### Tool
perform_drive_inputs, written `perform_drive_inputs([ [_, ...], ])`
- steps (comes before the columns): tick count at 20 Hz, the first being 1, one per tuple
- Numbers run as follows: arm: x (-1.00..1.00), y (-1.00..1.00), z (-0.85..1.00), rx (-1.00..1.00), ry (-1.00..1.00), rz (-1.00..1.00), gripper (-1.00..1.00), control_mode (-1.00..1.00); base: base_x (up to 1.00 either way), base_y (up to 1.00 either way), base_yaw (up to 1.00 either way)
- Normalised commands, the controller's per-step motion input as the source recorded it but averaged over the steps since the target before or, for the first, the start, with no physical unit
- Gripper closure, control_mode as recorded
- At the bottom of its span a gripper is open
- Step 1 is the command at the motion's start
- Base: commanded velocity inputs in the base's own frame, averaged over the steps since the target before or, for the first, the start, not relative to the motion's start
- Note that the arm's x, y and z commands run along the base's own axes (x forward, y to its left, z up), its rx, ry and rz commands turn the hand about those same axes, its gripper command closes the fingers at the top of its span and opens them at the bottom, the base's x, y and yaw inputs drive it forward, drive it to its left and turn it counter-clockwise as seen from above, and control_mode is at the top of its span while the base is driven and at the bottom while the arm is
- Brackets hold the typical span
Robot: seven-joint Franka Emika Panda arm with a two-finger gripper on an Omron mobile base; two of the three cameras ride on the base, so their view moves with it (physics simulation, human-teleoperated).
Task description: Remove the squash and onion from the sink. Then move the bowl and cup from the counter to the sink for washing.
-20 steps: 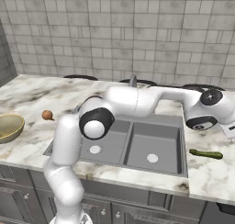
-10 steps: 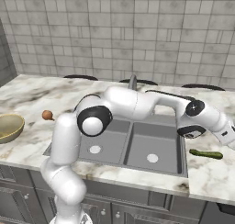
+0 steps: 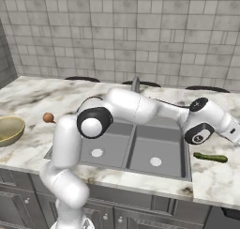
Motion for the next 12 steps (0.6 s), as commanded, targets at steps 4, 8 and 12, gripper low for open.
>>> perform_drive_inputs([
  [4,0.05,0.16,0.17,-0.03,0.48,0.09,-1.0,-1.0,0.0,0.0,0.0],
  [8,0.02,0.02,0.12,-0.01,0.41,0.14,-1.0,-1.0,0.0,0.0,0.0],
  [12,-0.01,0.0,0.07,0.0,0.34,0.17,-1.0,-1.0,0.0,0.0,0.0],
])
